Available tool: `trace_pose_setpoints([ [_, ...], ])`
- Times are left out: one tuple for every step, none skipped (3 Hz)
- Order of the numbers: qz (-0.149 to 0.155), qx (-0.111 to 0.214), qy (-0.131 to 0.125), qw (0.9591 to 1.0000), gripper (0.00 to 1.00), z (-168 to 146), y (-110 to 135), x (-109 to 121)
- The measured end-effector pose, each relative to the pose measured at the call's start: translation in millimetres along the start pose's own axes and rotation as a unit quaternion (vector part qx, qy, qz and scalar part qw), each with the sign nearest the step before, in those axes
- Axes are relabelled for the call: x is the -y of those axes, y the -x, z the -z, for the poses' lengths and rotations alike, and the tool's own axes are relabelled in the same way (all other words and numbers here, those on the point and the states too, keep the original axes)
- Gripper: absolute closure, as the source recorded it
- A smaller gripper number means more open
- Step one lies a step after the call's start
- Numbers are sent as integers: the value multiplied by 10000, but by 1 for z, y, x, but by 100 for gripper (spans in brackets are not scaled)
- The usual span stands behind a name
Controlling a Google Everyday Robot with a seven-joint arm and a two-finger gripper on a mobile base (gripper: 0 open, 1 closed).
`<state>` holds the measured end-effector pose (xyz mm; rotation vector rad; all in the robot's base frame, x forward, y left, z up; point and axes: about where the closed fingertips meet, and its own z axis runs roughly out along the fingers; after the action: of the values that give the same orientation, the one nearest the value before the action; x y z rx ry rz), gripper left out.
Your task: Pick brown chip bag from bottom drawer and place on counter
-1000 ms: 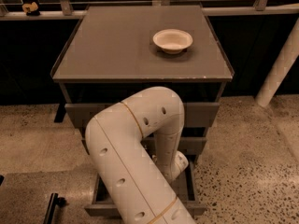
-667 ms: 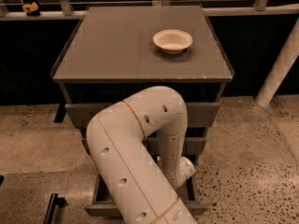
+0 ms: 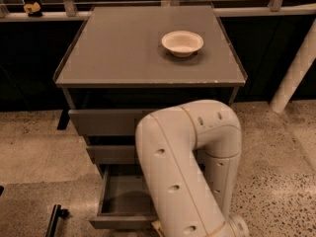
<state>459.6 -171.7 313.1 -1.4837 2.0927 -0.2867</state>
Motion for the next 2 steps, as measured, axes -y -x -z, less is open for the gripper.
trace_pose_setpoints([
  [-249,-118,-187,9994,100,34,-39,-6],
  [-249,-117,-187,9994,100,34,-39,-6],
])
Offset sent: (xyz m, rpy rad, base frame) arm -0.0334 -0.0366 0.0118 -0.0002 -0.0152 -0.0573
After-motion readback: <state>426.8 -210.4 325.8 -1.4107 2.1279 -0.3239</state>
